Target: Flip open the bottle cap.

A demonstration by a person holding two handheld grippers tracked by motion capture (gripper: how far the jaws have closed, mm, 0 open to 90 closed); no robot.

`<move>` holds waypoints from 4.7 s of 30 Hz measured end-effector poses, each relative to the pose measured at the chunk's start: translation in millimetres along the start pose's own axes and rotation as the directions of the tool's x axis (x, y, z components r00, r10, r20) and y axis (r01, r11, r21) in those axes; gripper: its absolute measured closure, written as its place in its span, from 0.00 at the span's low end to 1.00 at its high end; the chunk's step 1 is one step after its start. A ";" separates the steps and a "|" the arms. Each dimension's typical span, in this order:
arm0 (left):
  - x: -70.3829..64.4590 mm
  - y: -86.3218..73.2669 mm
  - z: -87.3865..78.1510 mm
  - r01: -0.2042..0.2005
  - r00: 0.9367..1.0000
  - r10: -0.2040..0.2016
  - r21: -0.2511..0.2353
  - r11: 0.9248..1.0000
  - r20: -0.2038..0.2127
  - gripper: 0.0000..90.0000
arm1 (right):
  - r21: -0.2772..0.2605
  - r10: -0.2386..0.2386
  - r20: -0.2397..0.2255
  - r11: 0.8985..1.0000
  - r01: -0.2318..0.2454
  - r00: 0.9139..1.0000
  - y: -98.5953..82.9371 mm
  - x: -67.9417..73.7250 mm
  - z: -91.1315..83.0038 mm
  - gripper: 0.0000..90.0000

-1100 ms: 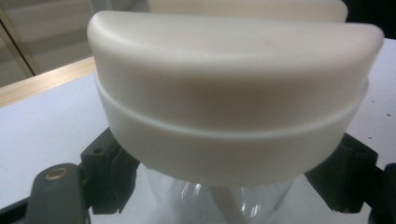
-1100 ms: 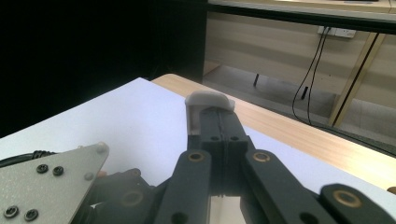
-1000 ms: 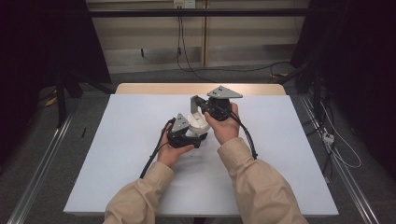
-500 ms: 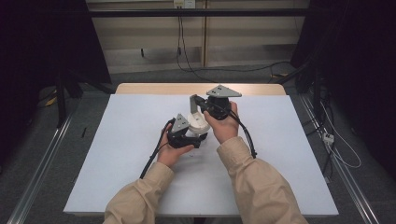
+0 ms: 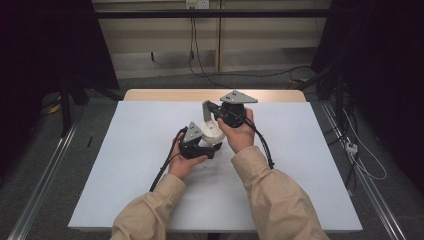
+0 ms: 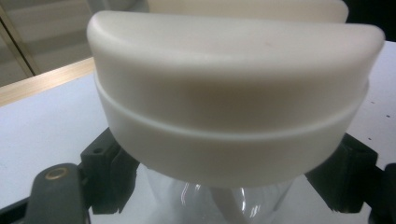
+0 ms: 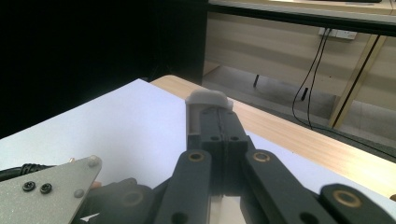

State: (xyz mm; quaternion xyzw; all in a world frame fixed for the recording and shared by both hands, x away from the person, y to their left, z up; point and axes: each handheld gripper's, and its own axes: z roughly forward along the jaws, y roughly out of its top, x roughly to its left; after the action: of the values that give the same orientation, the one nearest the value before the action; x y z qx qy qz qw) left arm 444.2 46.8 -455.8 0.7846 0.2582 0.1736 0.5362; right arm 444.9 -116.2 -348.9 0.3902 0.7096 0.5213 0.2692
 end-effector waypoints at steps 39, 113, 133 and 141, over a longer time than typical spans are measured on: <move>-0.8 -0.5 -0.4 0.004 1.000 -0.004 -0.002 1.000 -0.009 0.21 | -0.001 0.004 -0.002 1.000 -0.004 1.000 3.8 0.5 10.2 1.00; 0.0 -1.4 -0.9 -0.017 1.000 0.017 -0.006 1.000 0.001 0.21 | 0.018 0.036 0.002 0.999 -0.036 0.999 0.6 -4.0 46.6 1.00; -0.1 -1.9 -0.9 -0.010 1.000 0.010 -0.009 1.000 0.001 0.21 | 0.046 0.030 0.007 0.998 -0.031 1.000 1.0 -4.3 51.8 1.00; 1.3 -3.1 -1.3 -0.016 1.000 0.016 -0.019 1.000 -0.002 0.21 | 0.046 0.027 0.002 0.999 -0.027 1.000 2.6 -4.0 47.6 1.00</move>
State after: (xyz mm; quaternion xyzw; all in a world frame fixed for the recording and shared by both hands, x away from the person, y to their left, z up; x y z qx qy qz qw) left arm 443.8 49.4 -458.3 0.7814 0.2509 0.1810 0.5420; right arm 485.4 -93.9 -361.3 0.4060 0.7160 0.5082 0.2535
